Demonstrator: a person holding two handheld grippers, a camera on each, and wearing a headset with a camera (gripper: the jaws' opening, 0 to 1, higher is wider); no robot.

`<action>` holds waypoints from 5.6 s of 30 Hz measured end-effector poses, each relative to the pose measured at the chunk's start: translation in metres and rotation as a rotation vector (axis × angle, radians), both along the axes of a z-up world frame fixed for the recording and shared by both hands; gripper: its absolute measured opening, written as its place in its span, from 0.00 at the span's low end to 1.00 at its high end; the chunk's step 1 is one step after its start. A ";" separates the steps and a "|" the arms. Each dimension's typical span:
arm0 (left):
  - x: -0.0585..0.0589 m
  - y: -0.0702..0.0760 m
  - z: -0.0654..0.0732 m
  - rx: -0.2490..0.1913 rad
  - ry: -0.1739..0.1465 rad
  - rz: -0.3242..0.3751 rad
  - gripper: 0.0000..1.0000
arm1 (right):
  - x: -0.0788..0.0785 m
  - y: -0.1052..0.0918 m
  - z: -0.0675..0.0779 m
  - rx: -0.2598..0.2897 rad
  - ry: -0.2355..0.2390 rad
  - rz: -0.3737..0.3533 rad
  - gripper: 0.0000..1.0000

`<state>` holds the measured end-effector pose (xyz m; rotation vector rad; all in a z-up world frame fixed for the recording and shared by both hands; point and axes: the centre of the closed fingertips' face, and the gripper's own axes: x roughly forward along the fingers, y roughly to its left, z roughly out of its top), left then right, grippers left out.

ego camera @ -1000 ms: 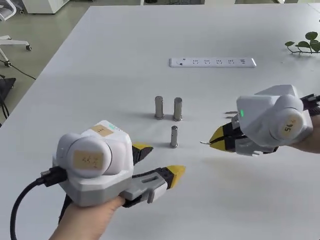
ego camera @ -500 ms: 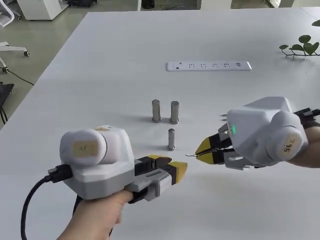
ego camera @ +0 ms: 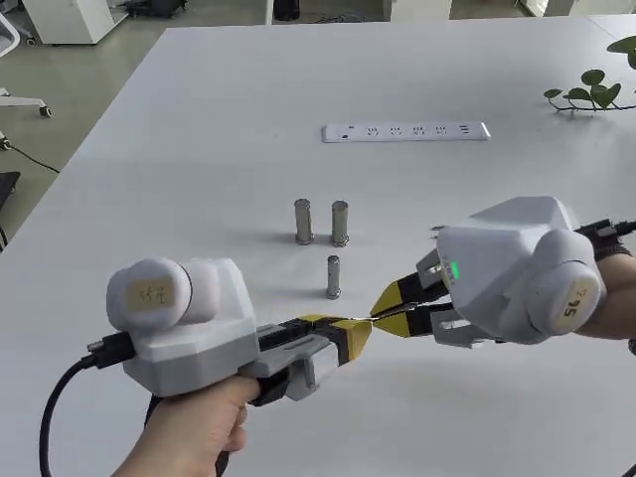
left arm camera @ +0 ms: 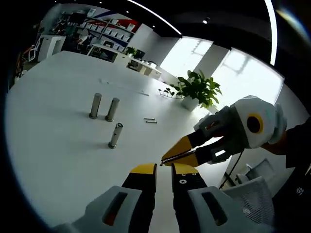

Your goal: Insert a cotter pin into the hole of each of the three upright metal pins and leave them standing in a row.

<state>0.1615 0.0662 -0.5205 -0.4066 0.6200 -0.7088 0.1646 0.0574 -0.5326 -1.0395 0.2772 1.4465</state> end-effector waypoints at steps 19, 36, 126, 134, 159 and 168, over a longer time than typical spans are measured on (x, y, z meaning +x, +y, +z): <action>0.000 0.001 -0.005 -0.017 0.032 0.011 0.00 | -0.005 0.005 0.000 -0.001 -0.008 0.017 0.00; -0.001 0.006 -0.006 0.066 -0.025 -0.038 0.00 | -0.008 0.004 -0.002 0.049 0.135 -0.078 0.01; 0.005 0.027 0.002 0.330 -0.358 -0.181 0.19 | 0.025 -0.023 -0.029 -0.165 0.290 -0.281 0.00; 0.026 0.028 -0.009 0.392 -0.343 -0.126 0.23 | 0.046 -0.024 -0.024 -0.177 0.279 -0.348 0.00; 0.093 0.022 -0.049 0.415 -0.253 0.007 0.21 | 0.076 -0.014 -0.036 -0.233 0.273 -0.394 0.00; 0.105 0.018 -0.060 0.419 -0.249 -0.002 0.16 | 0.082 -0.009 -0.040 -0.220 0.296 -0.425 0.00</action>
